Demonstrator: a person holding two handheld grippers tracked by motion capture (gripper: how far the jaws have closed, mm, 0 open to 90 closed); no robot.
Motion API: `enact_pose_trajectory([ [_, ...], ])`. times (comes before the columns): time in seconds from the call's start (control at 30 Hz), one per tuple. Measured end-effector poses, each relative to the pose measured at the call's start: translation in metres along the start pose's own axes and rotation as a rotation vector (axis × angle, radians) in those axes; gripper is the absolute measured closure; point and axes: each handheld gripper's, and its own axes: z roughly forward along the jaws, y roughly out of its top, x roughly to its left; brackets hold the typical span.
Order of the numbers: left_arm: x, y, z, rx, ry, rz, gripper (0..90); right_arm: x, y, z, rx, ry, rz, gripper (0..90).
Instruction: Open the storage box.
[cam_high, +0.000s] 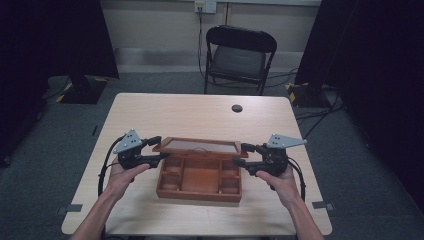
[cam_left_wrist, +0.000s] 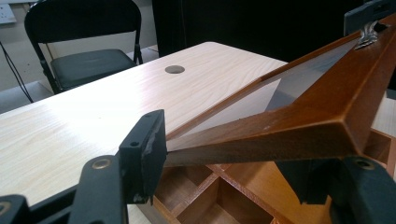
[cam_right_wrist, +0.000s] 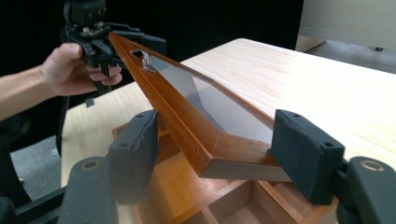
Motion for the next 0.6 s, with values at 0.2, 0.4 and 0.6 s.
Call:
enact_pose_trajectory([
  [0.2, 0.001, 0.0, 0.0, -0.003, -0.004, 0.0, 36.5, 0.001, -0.002, 0.0, 0.007, -0.03, -0.019, 28.7],
  [0.4, 0.003, 0.001, 0.001, -0.02, 0.002, -0.019, 37.0, -0.005, -0.005, 0.0, 0.02, -0.09, -0.019, 29.8],
  [0.6, 0.006, 0.002, 0.003, -0.034, -0.003, -0.032, 37.4, -0.017, -0.007, 0.005, 0.021, -0.116, -0.006, 39.1],
])
